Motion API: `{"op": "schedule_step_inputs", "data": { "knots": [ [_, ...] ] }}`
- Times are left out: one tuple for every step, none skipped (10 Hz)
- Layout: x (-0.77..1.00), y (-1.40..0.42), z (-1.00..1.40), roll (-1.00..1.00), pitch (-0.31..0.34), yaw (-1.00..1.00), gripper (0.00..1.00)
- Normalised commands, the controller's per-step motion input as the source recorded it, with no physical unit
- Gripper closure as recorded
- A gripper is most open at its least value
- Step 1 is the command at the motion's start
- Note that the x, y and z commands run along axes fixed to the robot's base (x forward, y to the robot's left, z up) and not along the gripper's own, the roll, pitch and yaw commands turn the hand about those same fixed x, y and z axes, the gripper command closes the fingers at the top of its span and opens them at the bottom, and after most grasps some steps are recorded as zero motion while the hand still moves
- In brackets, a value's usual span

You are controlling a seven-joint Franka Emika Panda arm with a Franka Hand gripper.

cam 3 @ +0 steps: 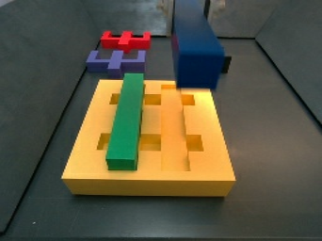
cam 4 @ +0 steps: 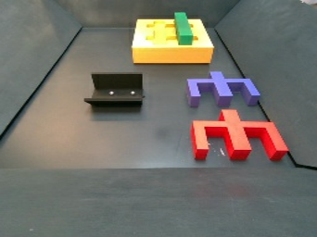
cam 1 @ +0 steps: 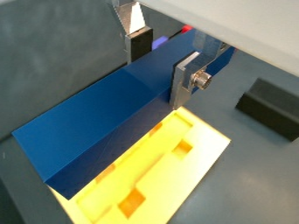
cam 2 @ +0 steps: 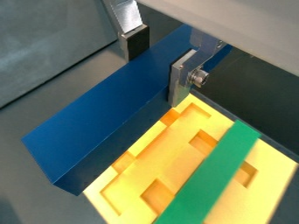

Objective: Pick up the blue object. Move up. Move to above the board. Insert the blue object.
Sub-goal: Insert the blue object.

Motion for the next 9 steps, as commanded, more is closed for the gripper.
{"op": "schedule_step_inputs", "data": {
  "knots": [
    [0.39,-0.43,-0.73,0.27,-0.033,0.31,1.00],
    [0.46,-0.35,-0.67,0.31,0.000,0.10,1.00],
    [0.13,-0.04,-0.91,0.16,-0.079,0.10,1.00],
    [0.00,0.00,-0.96,0.13,-0.090,0.11,1.00],
    [0.00,0.00,-1.00,0.06,-0.124,0.04,1.00],
    [-0.04,0.12,-0.93,-0.01,-0.163,0.00,1.00],
    [-0.15,0.07,-0.66,-0.16,-0.200,0.00,1.00],
    [-0.20,0.16,-0.53,-0.25,-0.214,0.00,1.00],
    [-0.19,0.19,-0.47,-0.27,-0.224,0.00,1.00]
  ]
}}
